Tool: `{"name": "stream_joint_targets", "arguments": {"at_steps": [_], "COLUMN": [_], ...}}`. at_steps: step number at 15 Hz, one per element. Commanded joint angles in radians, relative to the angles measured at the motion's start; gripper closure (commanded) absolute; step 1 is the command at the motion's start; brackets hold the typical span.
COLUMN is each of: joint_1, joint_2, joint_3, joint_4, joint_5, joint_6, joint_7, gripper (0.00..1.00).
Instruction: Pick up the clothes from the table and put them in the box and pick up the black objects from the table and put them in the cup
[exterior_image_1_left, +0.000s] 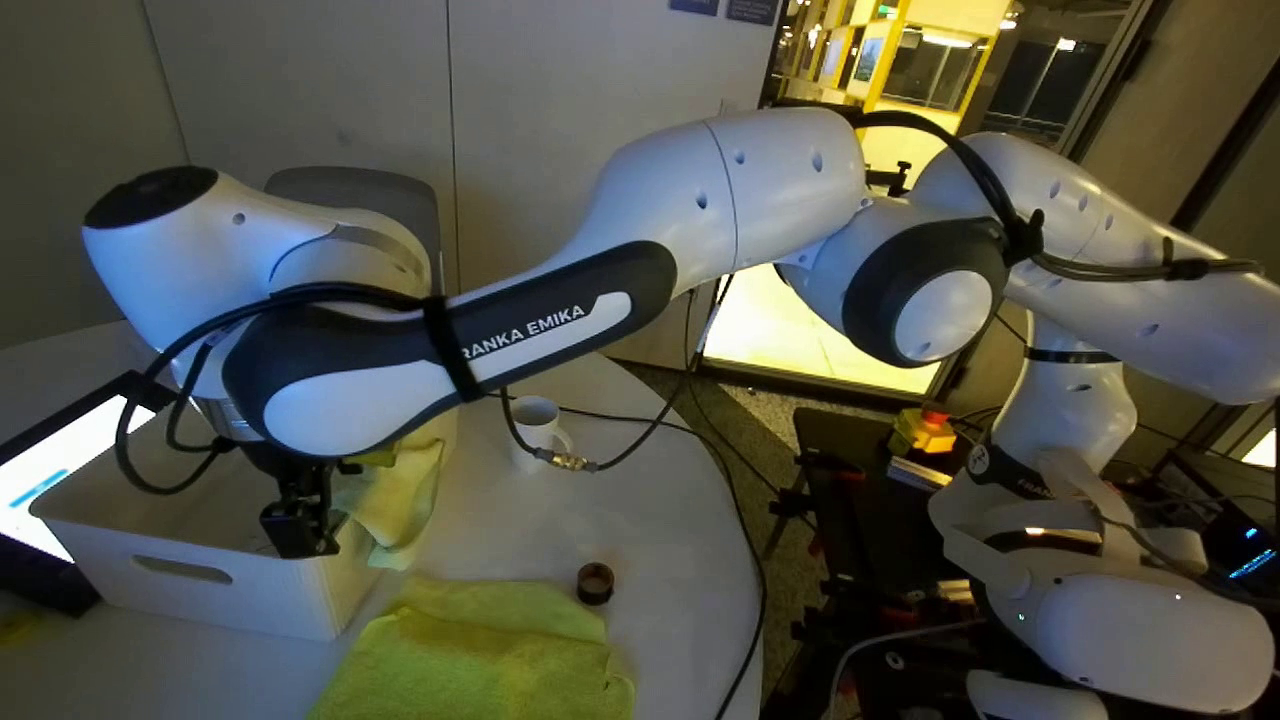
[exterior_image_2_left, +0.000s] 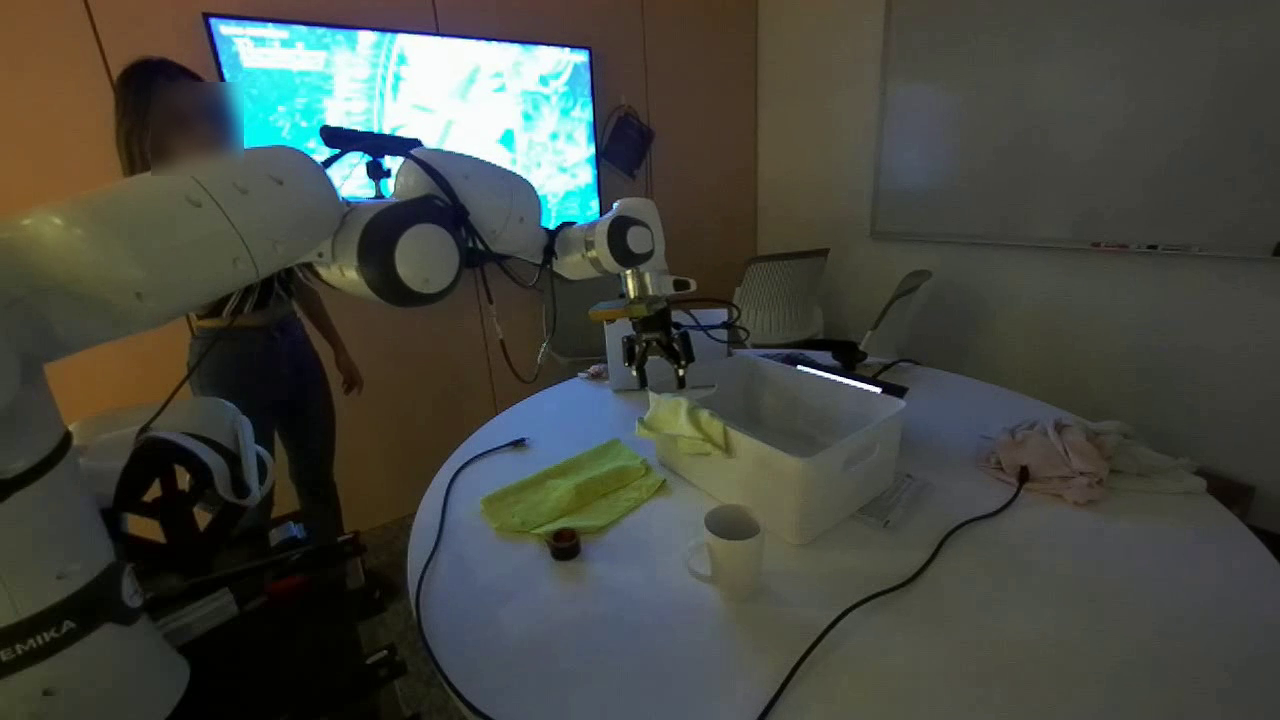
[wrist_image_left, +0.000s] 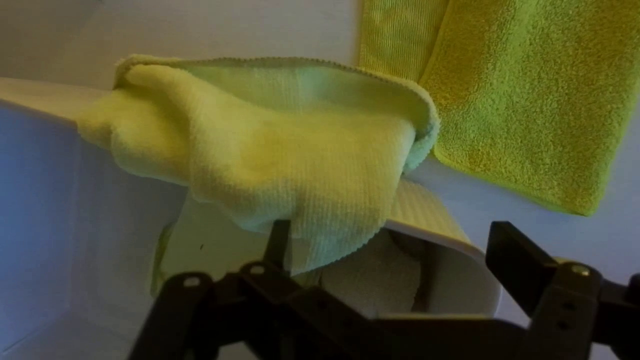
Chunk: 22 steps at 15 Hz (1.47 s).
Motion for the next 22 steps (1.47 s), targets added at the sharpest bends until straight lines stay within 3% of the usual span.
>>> {"name": "stream_joint_targets", "arguments": {"at_steps": [1,6,16,22], "joint_1": [0.004,0.000,-0.042,-0.028], "joint_2": [-0.080,-0.144,-0.353,-0.532], "joint_3": [-0.009,-0.023,-0.040,-0.112], "joint_4": [-0.096,-0.227,-0.680,-0.941], "joint_5": [-0.021,-0.024,-0.026,-0.019], "joint_6": [0.045,0.139,0.449,0.638], "joint_7": [0.019,0.080,0.206,0.254], "gripper": [0.00,0.00,0.00,0.00]}}
